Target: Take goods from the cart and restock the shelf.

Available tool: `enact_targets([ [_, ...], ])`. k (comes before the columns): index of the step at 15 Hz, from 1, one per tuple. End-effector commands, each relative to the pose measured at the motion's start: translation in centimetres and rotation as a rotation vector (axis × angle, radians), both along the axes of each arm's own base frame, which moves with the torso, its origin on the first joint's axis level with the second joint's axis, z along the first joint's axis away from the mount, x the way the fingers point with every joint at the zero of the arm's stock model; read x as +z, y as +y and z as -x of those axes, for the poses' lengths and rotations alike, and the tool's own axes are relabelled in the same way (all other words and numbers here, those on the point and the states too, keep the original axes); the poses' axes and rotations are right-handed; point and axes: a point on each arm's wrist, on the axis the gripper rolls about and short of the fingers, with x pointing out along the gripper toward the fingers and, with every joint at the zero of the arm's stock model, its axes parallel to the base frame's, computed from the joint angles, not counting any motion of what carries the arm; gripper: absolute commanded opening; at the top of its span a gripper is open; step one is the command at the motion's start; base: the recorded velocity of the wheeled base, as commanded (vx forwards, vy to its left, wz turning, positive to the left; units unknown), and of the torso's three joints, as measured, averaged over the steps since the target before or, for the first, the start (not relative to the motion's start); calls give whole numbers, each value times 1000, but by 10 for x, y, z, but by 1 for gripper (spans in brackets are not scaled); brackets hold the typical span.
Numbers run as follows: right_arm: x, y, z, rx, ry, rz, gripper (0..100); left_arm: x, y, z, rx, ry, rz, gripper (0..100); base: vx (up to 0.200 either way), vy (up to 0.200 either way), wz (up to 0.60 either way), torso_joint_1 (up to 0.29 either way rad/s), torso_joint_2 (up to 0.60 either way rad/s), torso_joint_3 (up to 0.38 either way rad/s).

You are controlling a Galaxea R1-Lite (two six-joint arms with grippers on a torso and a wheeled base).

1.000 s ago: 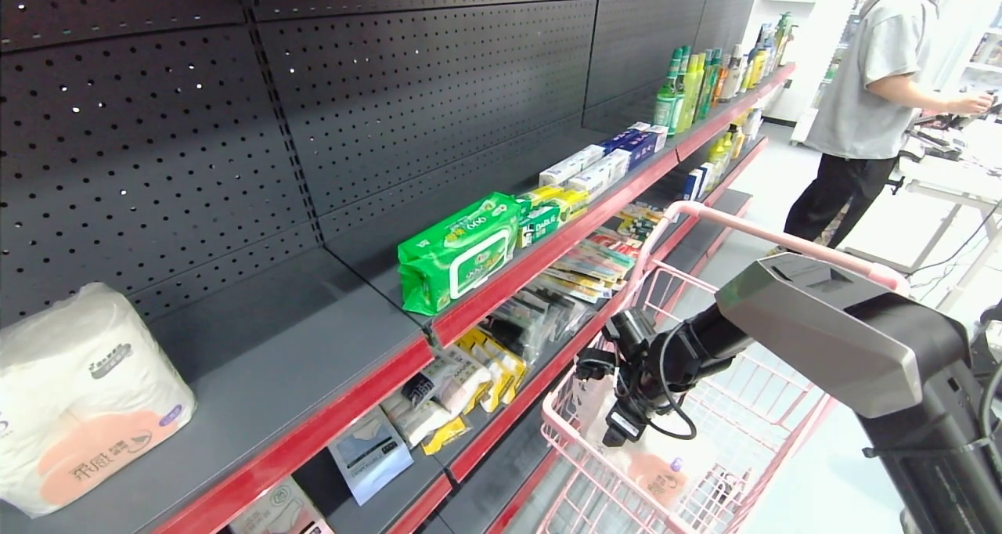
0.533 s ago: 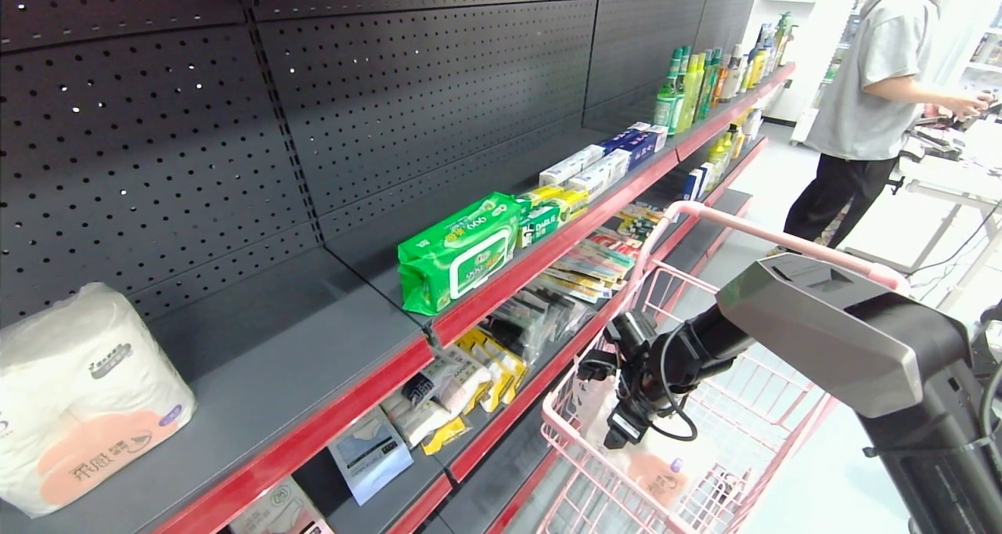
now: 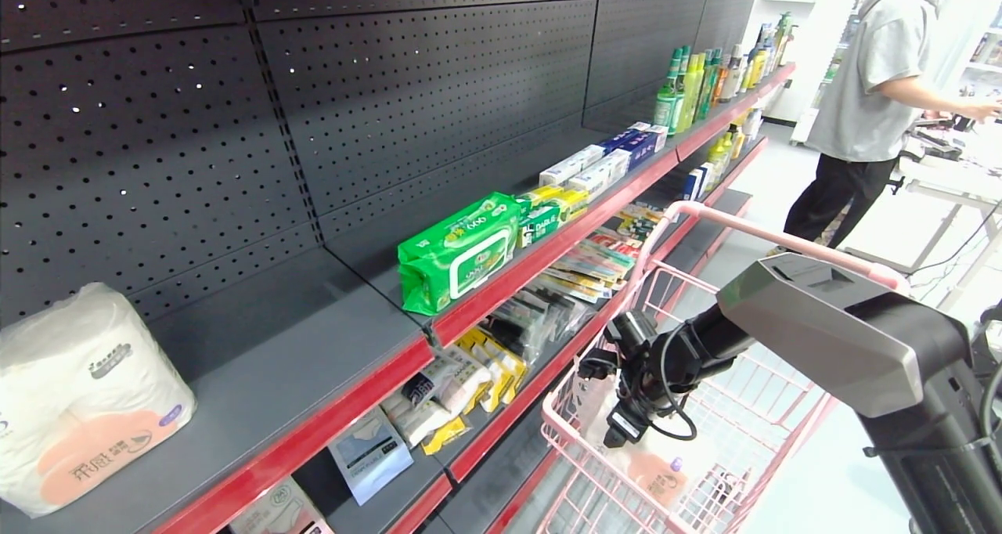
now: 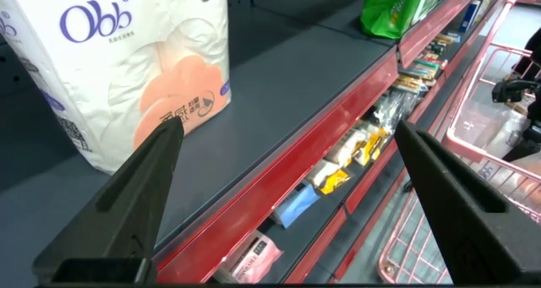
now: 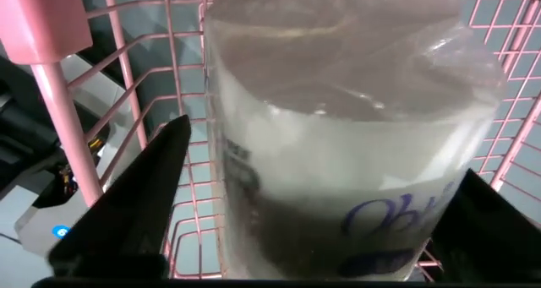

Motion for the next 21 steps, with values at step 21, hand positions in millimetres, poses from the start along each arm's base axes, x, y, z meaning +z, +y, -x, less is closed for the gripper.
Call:
enact_targets([
  [21,276,-61,116,-146,-388,-280,0,0,0,0,1,2,3,100,0,0,0,0,0,0],
])
